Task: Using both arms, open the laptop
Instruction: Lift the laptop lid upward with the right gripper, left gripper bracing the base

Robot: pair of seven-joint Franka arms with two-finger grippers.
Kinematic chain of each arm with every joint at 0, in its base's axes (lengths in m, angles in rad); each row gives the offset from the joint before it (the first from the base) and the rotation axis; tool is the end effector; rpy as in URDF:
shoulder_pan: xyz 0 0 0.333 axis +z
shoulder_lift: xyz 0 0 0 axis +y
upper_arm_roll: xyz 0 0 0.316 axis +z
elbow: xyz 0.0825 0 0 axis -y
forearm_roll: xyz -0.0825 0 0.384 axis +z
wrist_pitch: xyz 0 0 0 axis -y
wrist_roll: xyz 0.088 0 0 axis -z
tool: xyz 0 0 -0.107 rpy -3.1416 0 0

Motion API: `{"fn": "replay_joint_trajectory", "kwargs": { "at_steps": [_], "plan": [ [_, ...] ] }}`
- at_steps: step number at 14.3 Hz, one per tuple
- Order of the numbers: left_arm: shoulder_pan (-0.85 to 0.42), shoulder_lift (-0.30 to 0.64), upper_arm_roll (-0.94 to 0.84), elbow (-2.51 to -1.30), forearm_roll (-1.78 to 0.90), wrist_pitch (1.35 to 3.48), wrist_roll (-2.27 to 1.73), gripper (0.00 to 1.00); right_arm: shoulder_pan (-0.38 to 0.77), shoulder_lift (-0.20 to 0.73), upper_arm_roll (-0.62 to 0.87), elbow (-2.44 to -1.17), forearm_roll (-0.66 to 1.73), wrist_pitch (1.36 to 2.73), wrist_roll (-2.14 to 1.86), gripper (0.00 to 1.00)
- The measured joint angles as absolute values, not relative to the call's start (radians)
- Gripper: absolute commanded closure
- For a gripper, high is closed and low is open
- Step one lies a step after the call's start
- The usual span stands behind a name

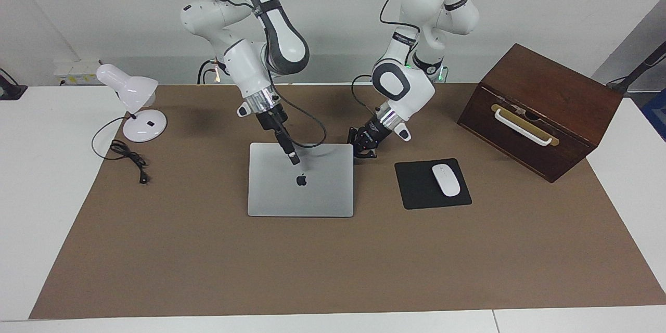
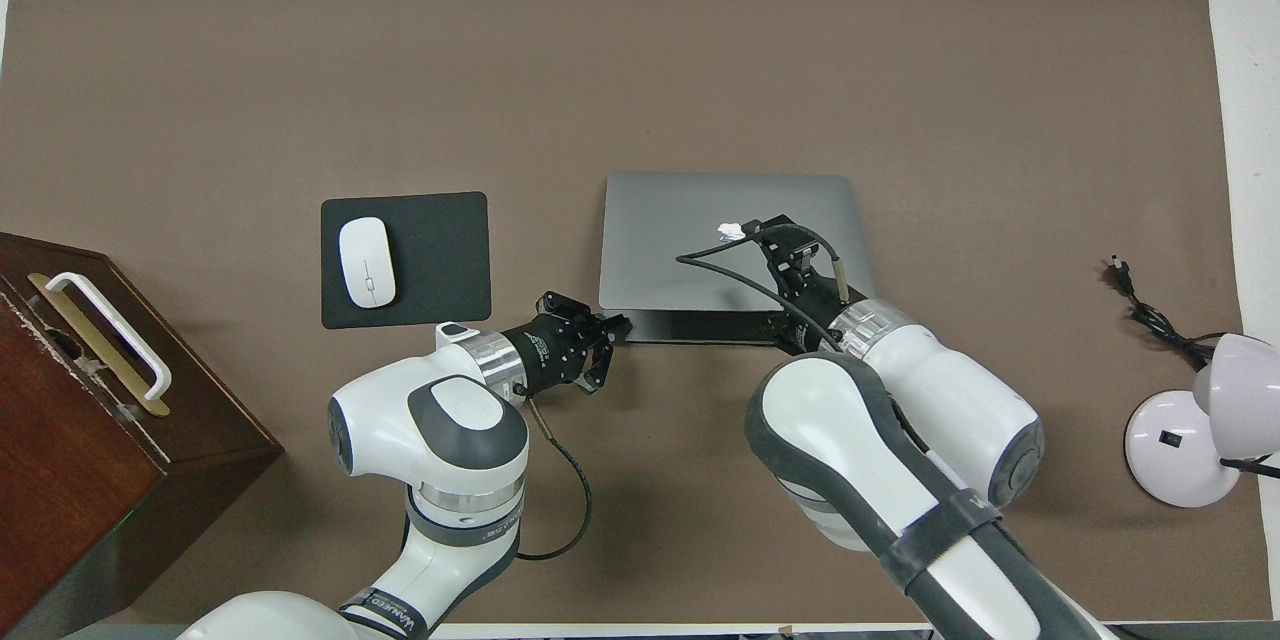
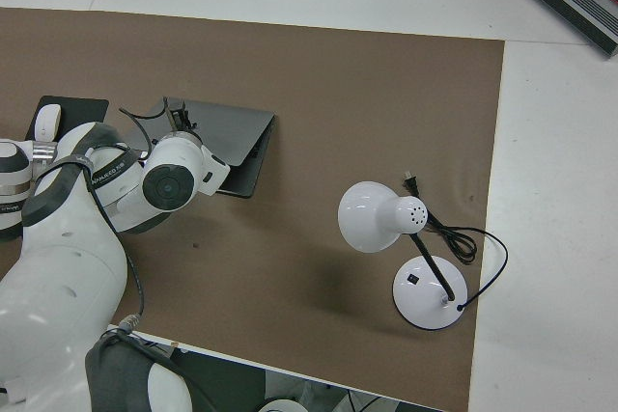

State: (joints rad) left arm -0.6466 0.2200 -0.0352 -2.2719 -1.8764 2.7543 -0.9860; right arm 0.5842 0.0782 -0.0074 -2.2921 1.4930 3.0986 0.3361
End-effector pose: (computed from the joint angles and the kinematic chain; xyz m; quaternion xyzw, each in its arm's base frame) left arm 0.4265 -0.2959 0.2545 0.4714 0.7814 -0.2473 0.3255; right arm 0.4774 0.2115 0.3490 -0.7559 0.5366 -0.1164 0.3565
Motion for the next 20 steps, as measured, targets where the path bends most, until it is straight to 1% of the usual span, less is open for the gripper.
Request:
{"fn": "replay_joint_trajectory", "kwargs": {
  "at_steps": [8, 14, 20],
  "plan": [
    [-0.647, 0.220, -0.035, -2.272, -1.877, 2.754, -0.986, 1.00, 0.525, 0.098, -0.009, -2.172, 1.493, 3.099, 0.277, 0.00],
    [-0.647, 0.220, -0.035, -2.272, -1.877, 2.754, -0.985, 1.00, 0.497, 0.141, -0.009, -2.085, 1.493, 3.098, 0.251, 0.00],
    [-0.647, 0.220, -0.035, -2.272, -1.877, 2.754, -0.985, 1.00, 0.443, 0.163, -0.010, -2.017, 1.491, 3.051, 0.232, 0.00]
  ]
}}
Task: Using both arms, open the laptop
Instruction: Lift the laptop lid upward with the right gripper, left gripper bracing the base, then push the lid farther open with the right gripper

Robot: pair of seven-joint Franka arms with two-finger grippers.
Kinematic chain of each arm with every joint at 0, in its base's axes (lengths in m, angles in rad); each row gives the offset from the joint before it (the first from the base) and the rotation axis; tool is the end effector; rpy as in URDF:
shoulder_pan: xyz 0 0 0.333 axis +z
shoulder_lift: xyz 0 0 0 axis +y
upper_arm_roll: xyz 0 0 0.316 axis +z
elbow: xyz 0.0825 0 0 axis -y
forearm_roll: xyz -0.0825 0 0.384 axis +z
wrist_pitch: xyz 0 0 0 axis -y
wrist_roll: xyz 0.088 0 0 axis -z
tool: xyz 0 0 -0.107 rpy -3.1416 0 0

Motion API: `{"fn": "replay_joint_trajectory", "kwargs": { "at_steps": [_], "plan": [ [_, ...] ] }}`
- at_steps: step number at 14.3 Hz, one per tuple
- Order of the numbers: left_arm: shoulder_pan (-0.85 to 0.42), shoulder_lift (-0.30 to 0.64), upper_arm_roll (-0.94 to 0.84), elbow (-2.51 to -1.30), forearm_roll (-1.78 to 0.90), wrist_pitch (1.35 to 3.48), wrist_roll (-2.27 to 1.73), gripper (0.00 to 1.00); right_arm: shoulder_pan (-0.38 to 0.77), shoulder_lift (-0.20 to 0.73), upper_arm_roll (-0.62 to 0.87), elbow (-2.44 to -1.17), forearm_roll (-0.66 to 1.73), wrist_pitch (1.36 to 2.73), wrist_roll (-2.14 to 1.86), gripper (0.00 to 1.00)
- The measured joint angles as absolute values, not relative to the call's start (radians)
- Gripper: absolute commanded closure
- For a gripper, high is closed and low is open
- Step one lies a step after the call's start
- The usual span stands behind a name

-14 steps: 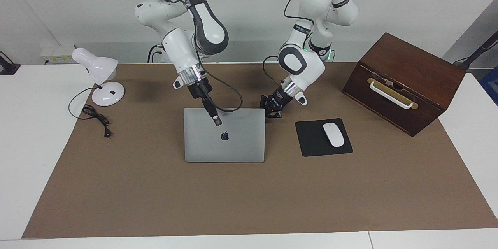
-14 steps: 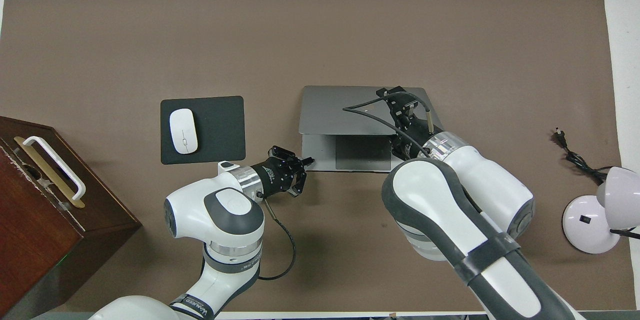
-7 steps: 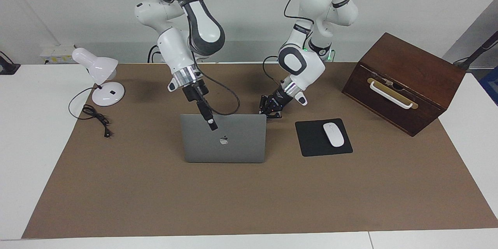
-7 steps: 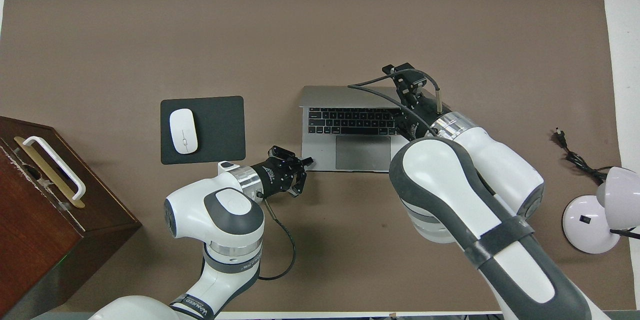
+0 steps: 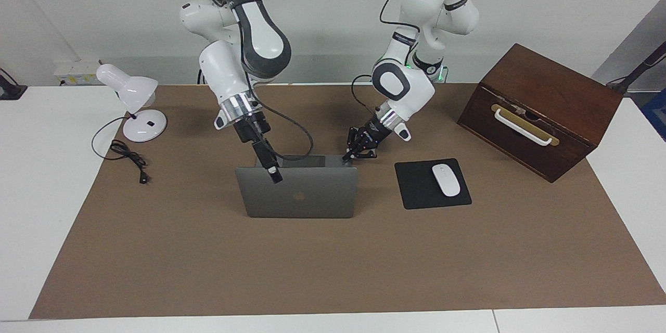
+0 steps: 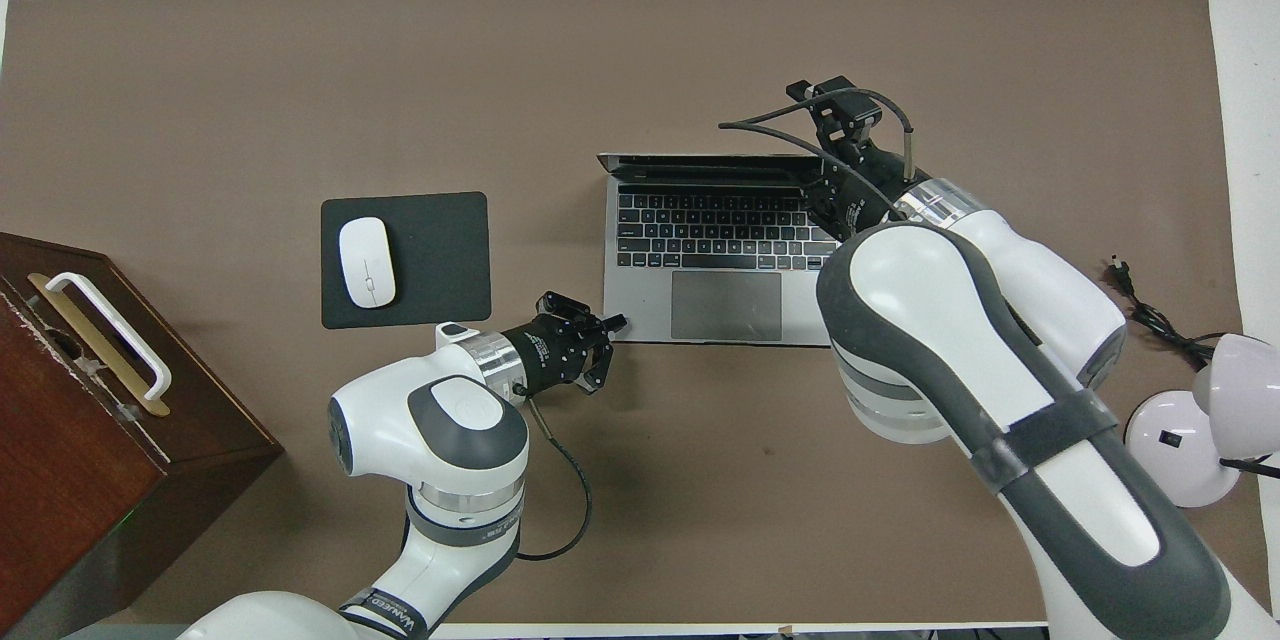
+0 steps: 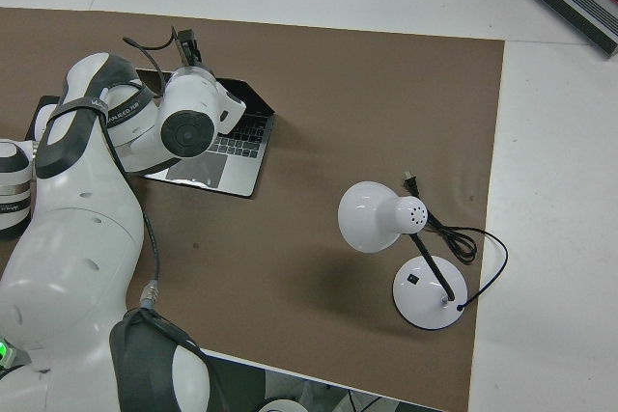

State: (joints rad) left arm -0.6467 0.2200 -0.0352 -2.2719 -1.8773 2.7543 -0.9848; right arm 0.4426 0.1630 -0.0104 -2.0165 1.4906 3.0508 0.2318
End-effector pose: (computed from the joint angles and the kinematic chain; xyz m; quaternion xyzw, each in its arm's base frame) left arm 0.4264 -0.2960 0.2544 0.4715 0.7813 -0.2473 0.3257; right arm 0.5704 0.1778 0.4193 -0.7219 0.5164 -0.1827 0.4229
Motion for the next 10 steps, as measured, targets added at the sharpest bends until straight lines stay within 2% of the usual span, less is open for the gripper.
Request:
{"fn": "replay_joint_trajectory", "kwargs": {
  "at_steps": [10],
  "plan": [
    [-0.647, 0.220, -0.035, -2.272, -1.879, 2.754, -0.984, 1.00, 0.384, 0.215, -0.011, -1.942, 1.459, 2.994, 0.229, 0.00]
  ]
}}
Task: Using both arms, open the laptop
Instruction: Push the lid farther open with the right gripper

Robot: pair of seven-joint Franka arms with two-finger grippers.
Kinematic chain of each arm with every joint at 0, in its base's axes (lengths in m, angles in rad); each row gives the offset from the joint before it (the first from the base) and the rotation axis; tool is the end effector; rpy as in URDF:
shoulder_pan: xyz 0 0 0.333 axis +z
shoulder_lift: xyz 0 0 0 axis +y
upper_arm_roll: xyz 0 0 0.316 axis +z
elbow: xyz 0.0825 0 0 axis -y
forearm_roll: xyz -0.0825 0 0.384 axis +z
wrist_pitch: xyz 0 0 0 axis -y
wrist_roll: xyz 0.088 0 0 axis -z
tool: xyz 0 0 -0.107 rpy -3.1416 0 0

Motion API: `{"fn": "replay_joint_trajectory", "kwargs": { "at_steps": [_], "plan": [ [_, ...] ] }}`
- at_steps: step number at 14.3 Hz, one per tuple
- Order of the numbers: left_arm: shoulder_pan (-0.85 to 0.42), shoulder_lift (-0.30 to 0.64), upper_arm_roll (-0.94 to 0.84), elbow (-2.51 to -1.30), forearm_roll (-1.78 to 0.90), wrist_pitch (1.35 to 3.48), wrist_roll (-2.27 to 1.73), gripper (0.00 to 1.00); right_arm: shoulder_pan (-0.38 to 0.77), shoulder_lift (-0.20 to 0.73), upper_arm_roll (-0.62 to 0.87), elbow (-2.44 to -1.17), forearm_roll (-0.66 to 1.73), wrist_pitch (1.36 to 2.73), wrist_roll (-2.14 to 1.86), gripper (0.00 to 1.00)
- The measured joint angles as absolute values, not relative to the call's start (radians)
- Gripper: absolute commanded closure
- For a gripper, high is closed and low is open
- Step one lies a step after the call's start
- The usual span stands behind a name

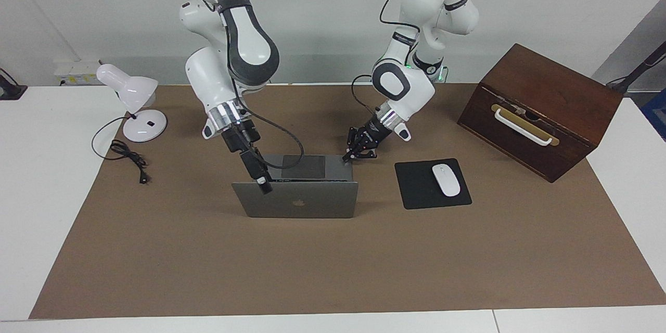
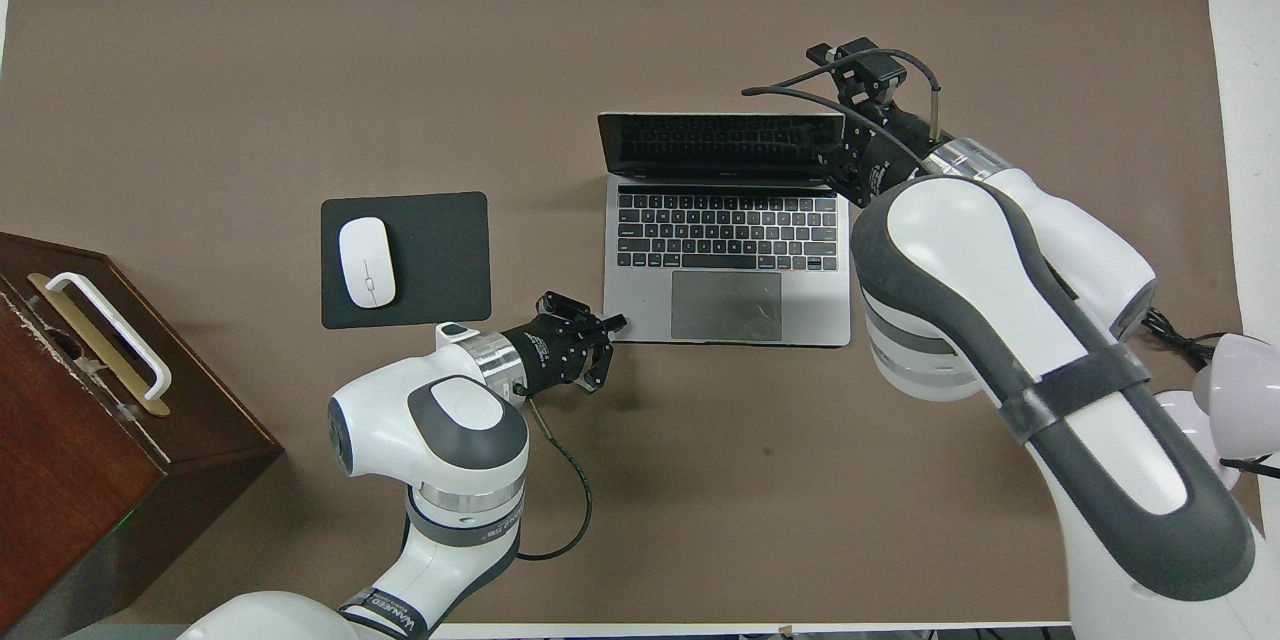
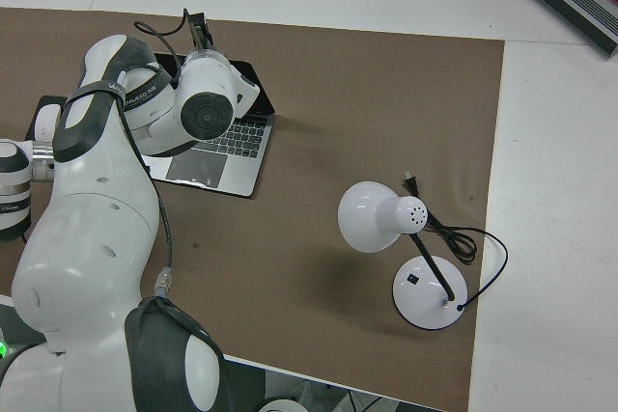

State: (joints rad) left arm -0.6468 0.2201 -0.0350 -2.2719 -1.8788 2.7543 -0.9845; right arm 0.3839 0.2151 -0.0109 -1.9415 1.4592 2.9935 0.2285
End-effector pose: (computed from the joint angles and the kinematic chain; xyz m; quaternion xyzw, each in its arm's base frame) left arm 0.4264 -0.2959 0.2544 0.4709 0.7816 -0.2474 0.3258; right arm 0.6003 0.1593 0.4216 -0.7204 0.5113 -0.1841 0.4309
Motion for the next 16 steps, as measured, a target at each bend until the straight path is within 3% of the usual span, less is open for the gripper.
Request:
{"fn": "replay_joint_trajectory", "kwargs": {
  "at_steps": [16],
  "plan": [
    [-0.647, 0.220, -0.035, -2.272, -1.884, 2.754, -0.984, 1.00, 0.335, 0.295, -0.011, -1.832, 1.423, 2.945, 0.229, 0.00]
  ]
}}
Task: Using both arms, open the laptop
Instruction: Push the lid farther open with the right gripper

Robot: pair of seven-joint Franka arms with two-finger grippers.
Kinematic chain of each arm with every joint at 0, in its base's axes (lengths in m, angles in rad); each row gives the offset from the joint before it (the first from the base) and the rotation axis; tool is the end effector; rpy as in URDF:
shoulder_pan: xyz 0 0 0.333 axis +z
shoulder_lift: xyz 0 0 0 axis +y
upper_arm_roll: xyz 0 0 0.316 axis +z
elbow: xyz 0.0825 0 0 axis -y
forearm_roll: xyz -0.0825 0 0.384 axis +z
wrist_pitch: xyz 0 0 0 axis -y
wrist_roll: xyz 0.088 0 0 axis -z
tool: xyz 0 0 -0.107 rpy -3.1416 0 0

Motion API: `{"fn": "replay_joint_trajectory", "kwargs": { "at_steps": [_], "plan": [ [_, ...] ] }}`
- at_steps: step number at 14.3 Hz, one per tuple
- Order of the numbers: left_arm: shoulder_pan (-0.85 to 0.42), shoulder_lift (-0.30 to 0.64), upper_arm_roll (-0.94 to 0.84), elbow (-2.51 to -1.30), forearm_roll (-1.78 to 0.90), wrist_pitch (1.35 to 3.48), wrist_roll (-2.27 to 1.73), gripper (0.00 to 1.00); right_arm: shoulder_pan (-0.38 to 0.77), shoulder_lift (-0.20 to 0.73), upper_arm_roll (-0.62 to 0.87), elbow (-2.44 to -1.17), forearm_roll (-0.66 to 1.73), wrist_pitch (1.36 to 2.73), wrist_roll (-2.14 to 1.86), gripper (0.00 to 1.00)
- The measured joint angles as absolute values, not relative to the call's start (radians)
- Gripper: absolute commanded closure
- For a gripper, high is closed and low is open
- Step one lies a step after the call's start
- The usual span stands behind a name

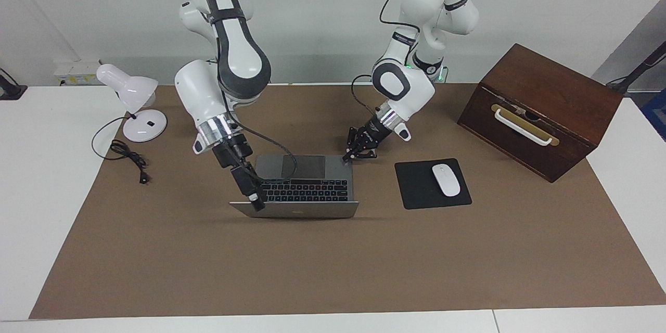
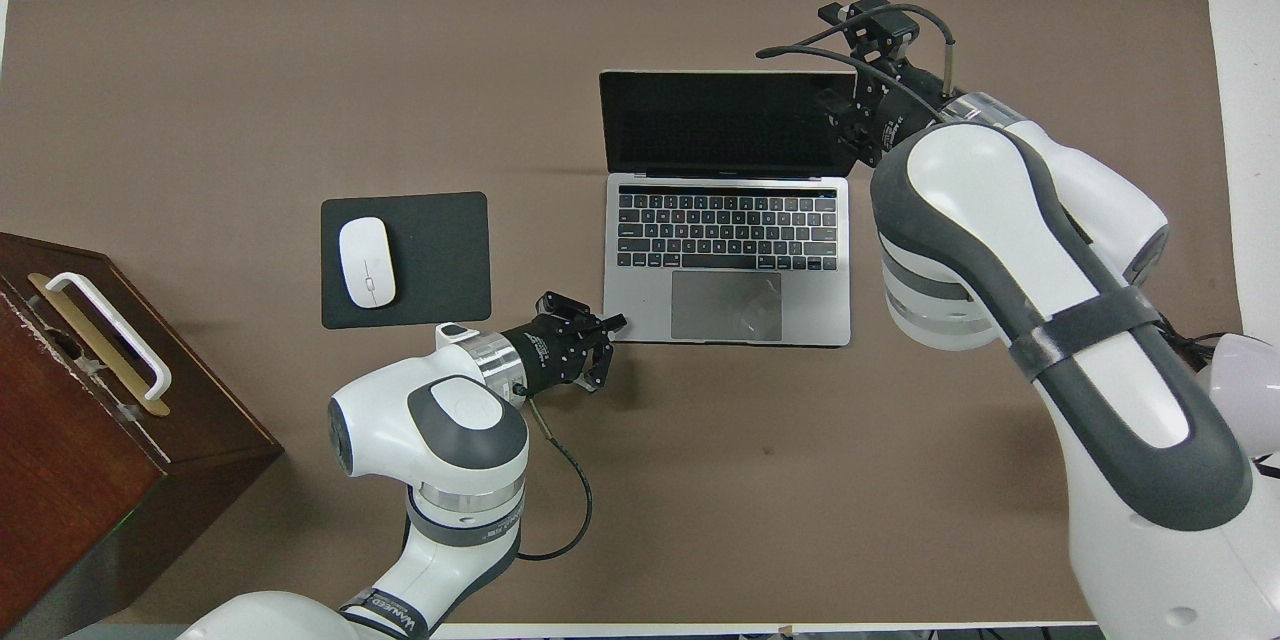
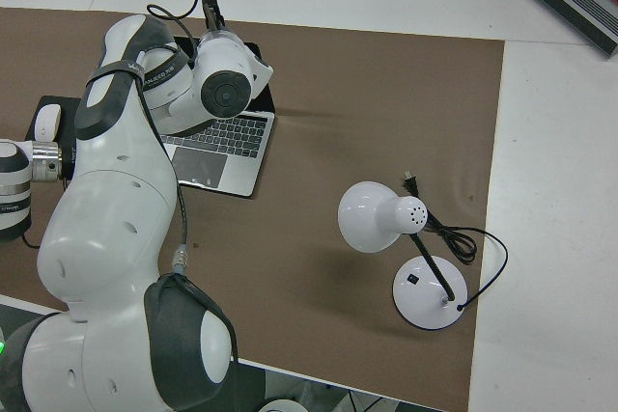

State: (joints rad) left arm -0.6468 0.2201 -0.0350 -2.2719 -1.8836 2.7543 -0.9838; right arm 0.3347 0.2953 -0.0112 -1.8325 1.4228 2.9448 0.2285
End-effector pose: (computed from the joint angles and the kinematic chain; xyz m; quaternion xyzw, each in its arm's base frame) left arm 0.4263 -0.2959 0.2542 0.4691 0.7823 -0.2480 0.3262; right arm 0.6360 0.1457 0.4222 -0.7205 0.5026 -0.1893 0.4386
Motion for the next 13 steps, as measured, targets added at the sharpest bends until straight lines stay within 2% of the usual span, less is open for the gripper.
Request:
{"fn": "replay_joint_trajectory", "kwargs": {
  "at_steps": [6, 13],
  "plan": [
    [-0.647, 0.220, -0.035, -2.272, -1.884, 2.754, -0.984, 1.00, 0.347, 0.272, -0.008, -1.828, 1.423, 2.943, 0.282, 0.00],
    [-0.647, 0.230, -0.035, -2.256, -1.883, 2.754, -0.974, 1.00, 0.379, 0.131, -0.006, -1.876, 1.423, 2.942, 0.377, 0.00]
  ]
}}
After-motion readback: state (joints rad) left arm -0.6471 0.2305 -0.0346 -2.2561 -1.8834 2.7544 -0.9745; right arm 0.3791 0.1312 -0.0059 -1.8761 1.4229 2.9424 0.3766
